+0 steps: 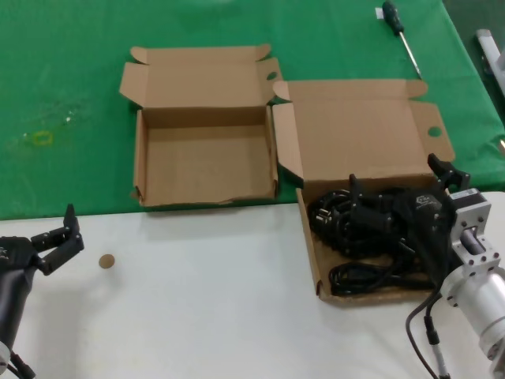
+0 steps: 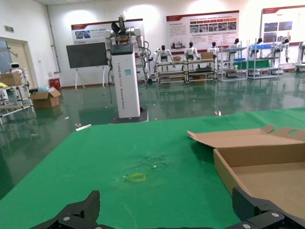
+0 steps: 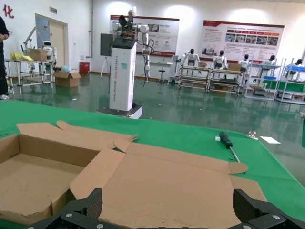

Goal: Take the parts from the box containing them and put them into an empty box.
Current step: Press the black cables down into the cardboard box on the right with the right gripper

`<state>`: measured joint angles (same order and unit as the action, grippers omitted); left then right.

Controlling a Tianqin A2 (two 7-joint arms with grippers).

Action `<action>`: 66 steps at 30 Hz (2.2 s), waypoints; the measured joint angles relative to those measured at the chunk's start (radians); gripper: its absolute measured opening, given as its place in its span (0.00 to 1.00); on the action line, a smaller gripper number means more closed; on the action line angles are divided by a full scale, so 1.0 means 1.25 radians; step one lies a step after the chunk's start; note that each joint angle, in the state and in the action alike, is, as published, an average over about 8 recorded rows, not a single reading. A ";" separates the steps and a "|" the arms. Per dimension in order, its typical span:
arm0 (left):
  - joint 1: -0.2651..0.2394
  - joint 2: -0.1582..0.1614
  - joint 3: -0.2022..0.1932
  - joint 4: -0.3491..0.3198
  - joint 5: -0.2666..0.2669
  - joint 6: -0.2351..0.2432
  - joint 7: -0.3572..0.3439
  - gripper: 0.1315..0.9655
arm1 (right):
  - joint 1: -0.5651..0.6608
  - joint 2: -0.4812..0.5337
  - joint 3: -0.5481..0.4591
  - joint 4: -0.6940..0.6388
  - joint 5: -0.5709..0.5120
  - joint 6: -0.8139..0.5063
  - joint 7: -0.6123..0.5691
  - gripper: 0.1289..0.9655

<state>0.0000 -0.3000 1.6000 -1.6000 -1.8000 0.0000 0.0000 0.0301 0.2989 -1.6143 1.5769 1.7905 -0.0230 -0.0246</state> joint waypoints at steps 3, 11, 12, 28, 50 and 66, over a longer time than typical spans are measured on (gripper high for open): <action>0.000 0.000 0.000 0.000 0.000 0.000 0.000 1.00 | 0.000 0.000 0.000 0.000 0.000 0.000 0.000 1.00; 0.000 0.000 0.000 0.000 0.000 0.000 0.000 1.00 | 0.000 0.000 0.000 0.000 0.000 0.000 0.000 1.00; 0.000 0.000 0.000 0.000 0.000 0.000 0.000 1.00 | 0.000 0.000 0.000 0.000 0.000 0.000 0.000 1.00; 0.000 0.000 0.000 0.000 0.000 0.000 0.000 1.00 | 0.000 0.000 0.000 0.000 0.000 0.000 0.000 1.00; 0.000 0.000 0.000 0.000 0.000 0.000 0.000 1.00 | 0.000 0.000 0.000 0.000 0.000 0.000 0.000 1.00; 0.000 0.000 0.000 0.000 0.000 0.000 0.000 1.00 | 0.000 0.000 0.000 0.000 0.000 0.000 0.000 1.00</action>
<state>0.0000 -0.3000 1.6000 -1.6000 -1.8000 0.0000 0.0000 0.0301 0.2989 -1.6143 1.5769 1.7905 -0.0230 -0.0246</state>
